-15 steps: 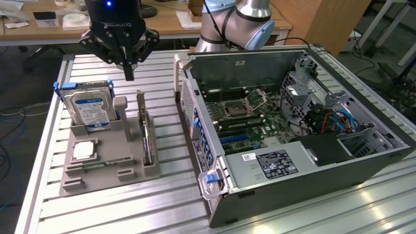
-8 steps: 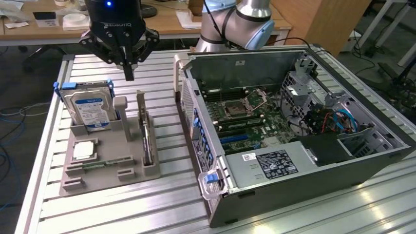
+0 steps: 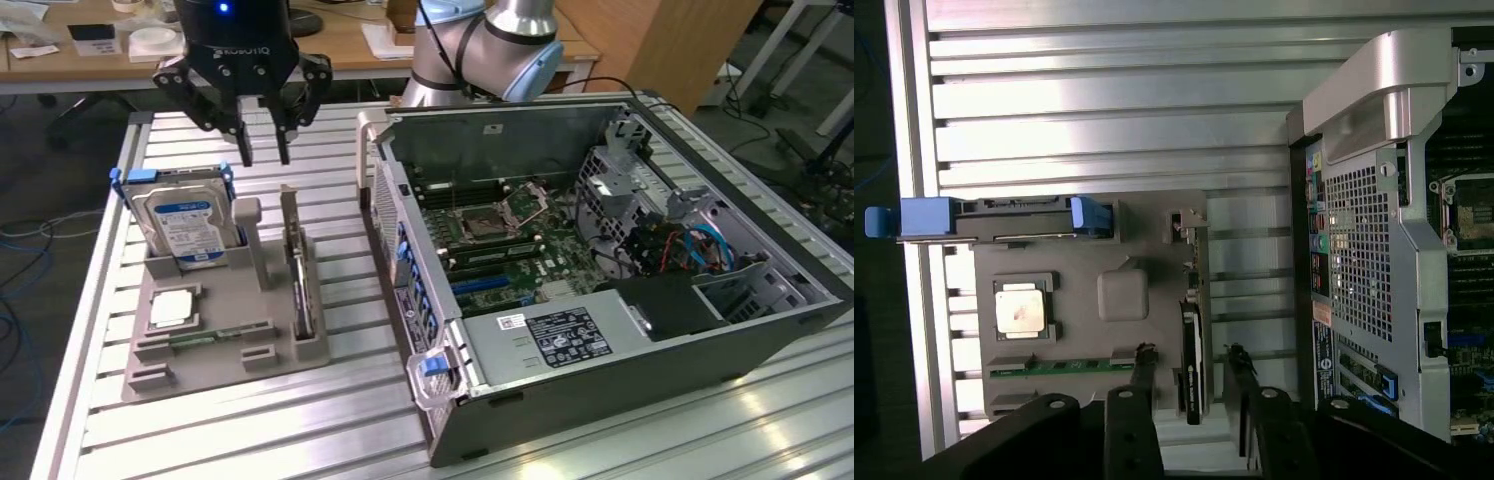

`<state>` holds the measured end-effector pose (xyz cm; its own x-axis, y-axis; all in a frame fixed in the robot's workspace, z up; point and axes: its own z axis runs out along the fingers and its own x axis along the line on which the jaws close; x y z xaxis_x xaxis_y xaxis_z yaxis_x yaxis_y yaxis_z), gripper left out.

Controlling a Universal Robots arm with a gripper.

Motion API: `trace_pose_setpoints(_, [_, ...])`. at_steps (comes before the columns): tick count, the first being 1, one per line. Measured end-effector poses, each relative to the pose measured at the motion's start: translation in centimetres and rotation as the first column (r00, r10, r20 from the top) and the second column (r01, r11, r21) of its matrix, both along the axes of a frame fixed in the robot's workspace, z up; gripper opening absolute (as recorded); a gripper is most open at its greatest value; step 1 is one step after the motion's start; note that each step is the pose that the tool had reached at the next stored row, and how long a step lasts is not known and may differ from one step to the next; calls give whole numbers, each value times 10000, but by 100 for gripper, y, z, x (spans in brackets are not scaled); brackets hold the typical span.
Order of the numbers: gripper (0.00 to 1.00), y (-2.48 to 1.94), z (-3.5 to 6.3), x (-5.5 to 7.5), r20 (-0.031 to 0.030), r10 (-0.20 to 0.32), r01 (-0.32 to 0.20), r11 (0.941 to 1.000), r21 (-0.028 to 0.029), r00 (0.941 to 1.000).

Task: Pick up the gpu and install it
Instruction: 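Pick up the gpu and move the gpu toward the slot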

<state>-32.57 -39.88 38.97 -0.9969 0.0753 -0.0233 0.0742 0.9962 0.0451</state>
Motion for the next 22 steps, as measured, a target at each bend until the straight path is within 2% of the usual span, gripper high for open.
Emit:
trace_pose_setpoints(1, [41,0,0,0,-1,0,0,10000,0,10000])
trace_pose_setpoints(3, [53,0,0,0,0,0,0,10000,0,10000])
trace_pose_setpoints(6, [58,6,-10,0,-1,59,-59,10000,-14,10000])
trace_pose_setpoints(7, [65,7,-21,0,-1,152,-152,9999,-21,9999])
trace_pose_setpoints(11, [65,-21,-59,0,-46,290,-290,9996,-53,9996])
trace_pose_setpoints(14, [65,-43,-87,0,-117,366,-367,9993,-67,9993])
trace_pose_setpoints(22, [65,-85,-230,0,-124,388,-389,9992,-67,9992])
